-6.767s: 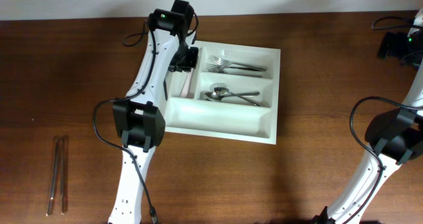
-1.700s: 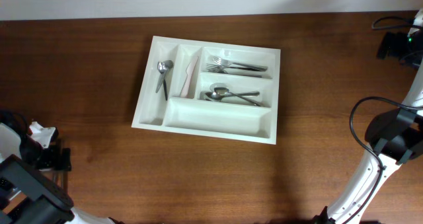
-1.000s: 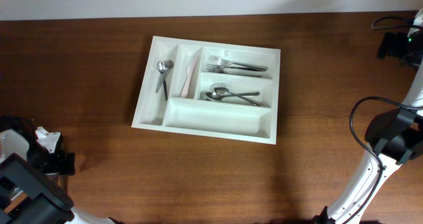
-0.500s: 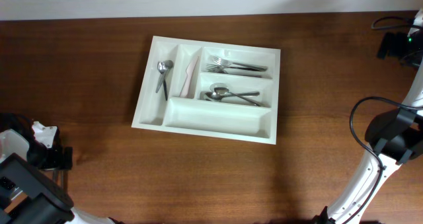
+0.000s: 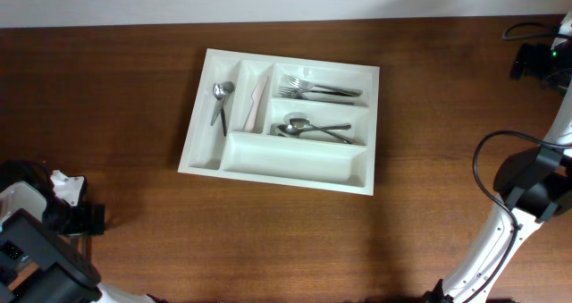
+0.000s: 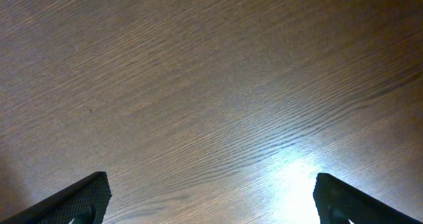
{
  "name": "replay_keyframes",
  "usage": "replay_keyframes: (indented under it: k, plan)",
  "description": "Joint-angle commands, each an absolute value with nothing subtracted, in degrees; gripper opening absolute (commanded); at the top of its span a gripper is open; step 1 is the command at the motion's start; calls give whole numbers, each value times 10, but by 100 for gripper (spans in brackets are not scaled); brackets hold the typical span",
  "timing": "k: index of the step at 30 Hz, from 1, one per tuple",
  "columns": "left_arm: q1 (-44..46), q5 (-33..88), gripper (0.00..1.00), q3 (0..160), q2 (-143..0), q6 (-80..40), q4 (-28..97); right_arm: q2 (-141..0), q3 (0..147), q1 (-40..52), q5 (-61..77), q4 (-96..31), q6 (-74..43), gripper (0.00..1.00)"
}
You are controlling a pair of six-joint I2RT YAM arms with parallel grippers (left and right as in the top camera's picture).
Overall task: Pack container
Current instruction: 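Close the left gripper on both metal chopsticks together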
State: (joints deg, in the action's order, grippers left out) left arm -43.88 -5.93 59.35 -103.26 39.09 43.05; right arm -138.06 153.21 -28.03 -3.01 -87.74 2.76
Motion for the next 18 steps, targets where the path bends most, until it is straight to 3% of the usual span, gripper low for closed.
replay_keyframes:
  k: [1,4,6,18]
  plan:
    - [-441,-53,95,573,-1042,400,420,-1384,1530,-278,-33,-875,23,99]
    - [-441,-53,70,573,-1042,399,416,-1384,1530,-278,-33,-875,23,99]
    - [-441,-53,62,573,-1042,399,413,-1384,1530,-278,-33,-875,23,99]
    - [-441,-18,63,573,-1042,399,407,-1384,1530,-278,-33,-875,23,99]
